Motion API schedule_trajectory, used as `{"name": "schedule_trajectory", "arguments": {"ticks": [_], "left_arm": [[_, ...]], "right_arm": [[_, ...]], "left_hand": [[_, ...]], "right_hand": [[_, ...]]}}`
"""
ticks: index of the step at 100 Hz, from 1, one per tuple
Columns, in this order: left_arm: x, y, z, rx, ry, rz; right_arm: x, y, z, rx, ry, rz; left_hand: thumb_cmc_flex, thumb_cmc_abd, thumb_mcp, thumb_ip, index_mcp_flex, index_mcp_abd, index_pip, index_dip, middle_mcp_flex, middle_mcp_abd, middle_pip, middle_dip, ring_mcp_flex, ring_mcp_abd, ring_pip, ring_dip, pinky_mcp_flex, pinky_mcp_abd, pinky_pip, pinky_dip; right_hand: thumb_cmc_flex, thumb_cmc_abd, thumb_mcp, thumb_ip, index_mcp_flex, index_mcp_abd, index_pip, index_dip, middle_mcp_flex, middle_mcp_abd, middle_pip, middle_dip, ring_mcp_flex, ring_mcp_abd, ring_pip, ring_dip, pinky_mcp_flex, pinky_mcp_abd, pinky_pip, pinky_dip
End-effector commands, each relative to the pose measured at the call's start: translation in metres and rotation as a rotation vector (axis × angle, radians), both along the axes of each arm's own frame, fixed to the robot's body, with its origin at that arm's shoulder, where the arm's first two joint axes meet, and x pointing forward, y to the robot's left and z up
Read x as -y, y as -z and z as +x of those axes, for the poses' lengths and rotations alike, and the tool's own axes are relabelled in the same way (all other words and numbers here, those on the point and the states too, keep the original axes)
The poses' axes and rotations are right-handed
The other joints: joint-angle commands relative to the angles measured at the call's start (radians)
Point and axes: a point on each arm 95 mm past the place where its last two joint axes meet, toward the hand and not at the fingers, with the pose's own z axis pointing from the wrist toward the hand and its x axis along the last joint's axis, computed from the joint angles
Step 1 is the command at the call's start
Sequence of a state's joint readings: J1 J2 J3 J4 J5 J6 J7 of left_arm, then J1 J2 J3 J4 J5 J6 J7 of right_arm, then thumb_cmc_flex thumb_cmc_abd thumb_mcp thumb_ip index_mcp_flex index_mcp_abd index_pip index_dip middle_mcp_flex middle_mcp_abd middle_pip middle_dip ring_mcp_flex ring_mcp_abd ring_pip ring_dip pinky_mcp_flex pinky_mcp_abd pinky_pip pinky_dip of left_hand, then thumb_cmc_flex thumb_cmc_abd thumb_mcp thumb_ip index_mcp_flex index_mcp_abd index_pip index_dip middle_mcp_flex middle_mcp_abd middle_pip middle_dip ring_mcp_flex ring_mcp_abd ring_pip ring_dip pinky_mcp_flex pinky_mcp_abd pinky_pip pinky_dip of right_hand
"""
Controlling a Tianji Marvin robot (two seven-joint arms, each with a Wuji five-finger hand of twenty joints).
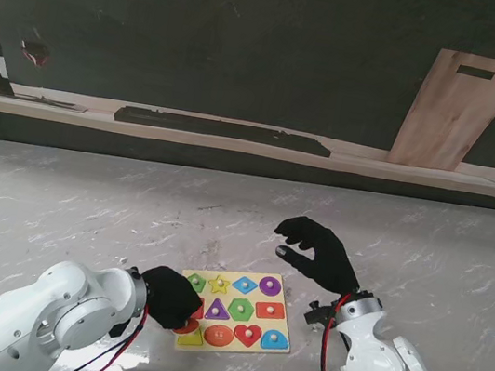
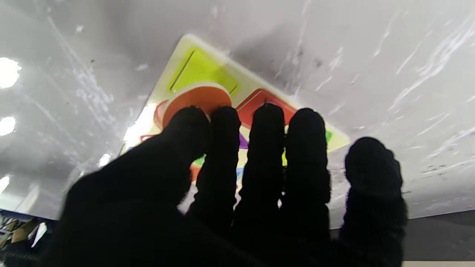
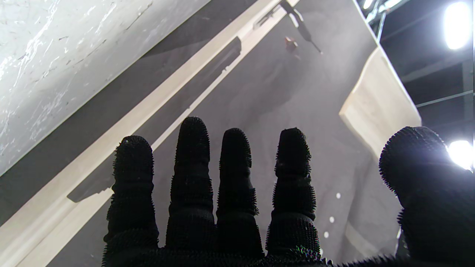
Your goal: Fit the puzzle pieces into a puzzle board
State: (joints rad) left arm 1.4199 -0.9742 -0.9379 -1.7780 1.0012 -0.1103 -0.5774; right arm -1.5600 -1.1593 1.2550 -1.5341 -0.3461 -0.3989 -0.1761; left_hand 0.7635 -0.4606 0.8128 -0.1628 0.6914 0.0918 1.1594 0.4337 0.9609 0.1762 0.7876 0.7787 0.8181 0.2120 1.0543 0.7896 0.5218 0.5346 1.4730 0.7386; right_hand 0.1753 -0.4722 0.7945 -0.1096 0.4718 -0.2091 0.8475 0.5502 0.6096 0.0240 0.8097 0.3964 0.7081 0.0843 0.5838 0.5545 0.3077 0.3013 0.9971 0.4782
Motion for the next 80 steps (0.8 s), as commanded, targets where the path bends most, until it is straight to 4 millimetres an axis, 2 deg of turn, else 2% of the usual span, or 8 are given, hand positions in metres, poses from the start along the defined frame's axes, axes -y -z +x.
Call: {"name": "schedule_trajectory", "arguments": {"ticks": [1,27,46,80], "left_arm": [[0.006,-0.006,0.007,0.005,0.008,-0.014],[0.031,-0.003,0.019,-0.057,0.040,-0.044],[0.041,0.002,0.019,-0.077,0.035,-0.036],[0.059,0.007,0.019,-0.063,0.078,0.006]], "right_arm": [[-0.003,0.001,-0.002,-0.001,-0.004,0.010],[-0.002,0.000,-0.002,-0.002,-0.004,0.020],[0.000,0.000,-0.003,-0.004,-0.003,0.029],[0.003,-0.001,-0.005,0.002,0.002,0.040]], "left_hand": [[0.011,-0.012,0.070,0.046,0.035,-0.064,0.015,0.019,0.031,0.013,0.030,0.021,0.033,0.022,0.036,0.008,0.012,-0.118,0.040,0.017],[0.015,-0.012,0.063,0.048,0.036,-0.058,0.012,0.024,0.035,0.019,0.034,0.024,0.047,0.027,0.044,0.011,0.038,-0.114,0.058,0.021],[0.004,-0.031,0.085,0.059,0.057,-0.047,0.009,0.032,0.056,0.032,0.047,0.024,0.075,0.035,0.063,0.012,0.074,-0.109,0.088,0.024],[-0.013,-0.037,0.106,0.064,0.065,-0.049,0.009,0.042,0.067,0.034,0.063,0.017,0.111,0.031,0.085,0.003,0.126,-0.128,0.137,0.019]], "right_hand": [[-0.018,0.013,0.002,0.029,-0.003,-0.019,-0.003,0.000,0.024,-0.005,0.003,0.011,0.014,0.000,0.016,0.009,0.006,-0.007,0.020,0.009],[-0.018,0.013,0.002,0.029,0.000,-0.021,-0.002,0.000,0.024,-0.005,0.003,0.010,0.014,0.000,0.016,0.008,0.006,-0.008,0.020,0.009],[-0.019,0.013,0.001,0.029,0.001,-0.020,-0.002,0.000,0.025,-0.006,0.003,0.011,0.014,0.001,0.016,0.008,0.006,-0.007,0.020,0.009],[-0.019,0.014,0.001,0.029,0.003,-0.019,-0.003,0.000,0.025,-0.005,0.003,0.010,0.014,0.001,0.016,0.009,0.005,-0.008,0.019,0.009]]}}
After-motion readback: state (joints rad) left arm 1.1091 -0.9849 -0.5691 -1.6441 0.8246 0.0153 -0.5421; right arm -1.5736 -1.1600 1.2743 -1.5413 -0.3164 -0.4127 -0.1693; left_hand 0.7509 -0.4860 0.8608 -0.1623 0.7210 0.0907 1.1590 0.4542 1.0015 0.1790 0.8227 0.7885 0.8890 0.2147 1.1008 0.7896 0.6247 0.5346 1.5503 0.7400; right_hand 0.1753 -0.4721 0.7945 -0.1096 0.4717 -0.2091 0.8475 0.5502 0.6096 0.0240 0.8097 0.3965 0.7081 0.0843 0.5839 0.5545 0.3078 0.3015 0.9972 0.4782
